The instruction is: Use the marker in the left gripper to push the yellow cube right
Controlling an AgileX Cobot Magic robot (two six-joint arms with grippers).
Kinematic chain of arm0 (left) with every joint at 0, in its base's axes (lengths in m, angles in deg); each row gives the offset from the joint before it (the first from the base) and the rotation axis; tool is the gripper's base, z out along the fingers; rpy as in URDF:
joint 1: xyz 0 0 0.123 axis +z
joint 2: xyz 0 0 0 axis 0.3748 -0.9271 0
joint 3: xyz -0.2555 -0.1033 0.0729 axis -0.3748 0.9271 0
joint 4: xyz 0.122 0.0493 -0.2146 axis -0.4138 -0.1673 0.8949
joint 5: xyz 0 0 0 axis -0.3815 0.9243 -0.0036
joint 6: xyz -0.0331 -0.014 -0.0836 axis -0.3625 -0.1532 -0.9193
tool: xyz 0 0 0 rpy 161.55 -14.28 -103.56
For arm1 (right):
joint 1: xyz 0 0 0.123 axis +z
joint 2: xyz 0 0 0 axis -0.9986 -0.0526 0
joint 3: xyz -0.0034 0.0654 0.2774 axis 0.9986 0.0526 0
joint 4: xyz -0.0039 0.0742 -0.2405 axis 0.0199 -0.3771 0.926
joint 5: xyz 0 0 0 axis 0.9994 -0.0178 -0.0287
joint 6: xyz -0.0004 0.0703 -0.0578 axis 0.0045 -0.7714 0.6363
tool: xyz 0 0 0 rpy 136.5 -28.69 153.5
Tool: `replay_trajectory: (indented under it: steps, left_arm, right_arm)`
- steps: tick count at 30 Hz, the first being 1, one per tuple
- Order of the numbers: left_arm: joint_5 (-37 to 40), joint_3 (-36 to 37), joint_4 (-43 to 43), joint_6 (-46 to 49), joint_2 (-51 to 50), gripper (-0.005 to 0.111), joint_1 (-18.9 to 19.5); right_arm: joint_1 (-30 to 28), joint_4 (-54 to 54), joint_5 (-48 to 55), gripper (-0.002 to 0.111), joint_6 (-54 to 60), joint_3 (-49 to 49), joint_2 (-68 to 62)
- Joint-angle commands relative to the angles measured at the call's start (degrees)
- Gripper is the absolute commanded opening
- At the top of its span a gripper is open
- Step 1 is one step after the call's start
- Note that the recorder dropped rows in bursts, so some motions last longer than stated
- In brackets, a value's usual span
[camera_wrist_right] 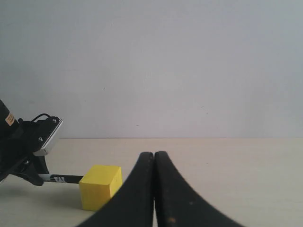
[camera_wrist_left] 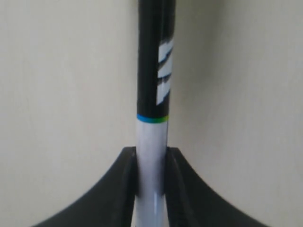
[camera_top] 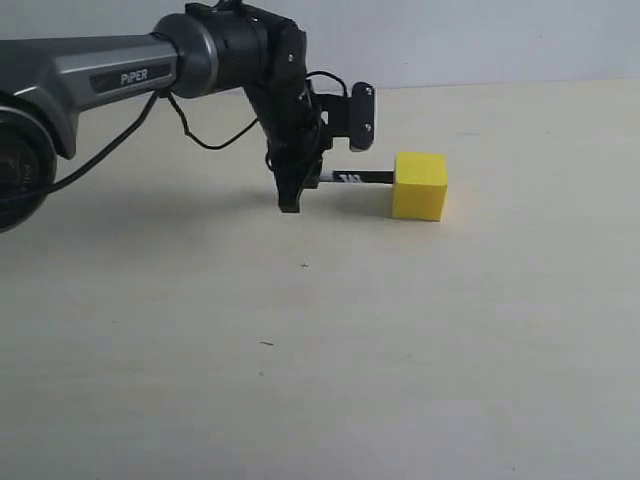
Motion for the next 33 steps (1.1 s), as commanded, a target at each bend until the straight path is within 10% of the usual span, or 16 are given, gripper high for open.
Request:
replay_trajectory:
  steps: [1,33]
  left_arm:
    - [-1.6,-0.3,-1.4,-0.5,0.1,0.000,-1.5]
    - [8.6,-0.3,-18.6,-24.6,-0.2,0.000,0.9]
  right_arm:
    - [-0.3,0.0,-0.1,0.000,0.2,0.3,0.4]
    - [-0.3,0.0,-0.3,0.000,0.2,0.3,0.4]
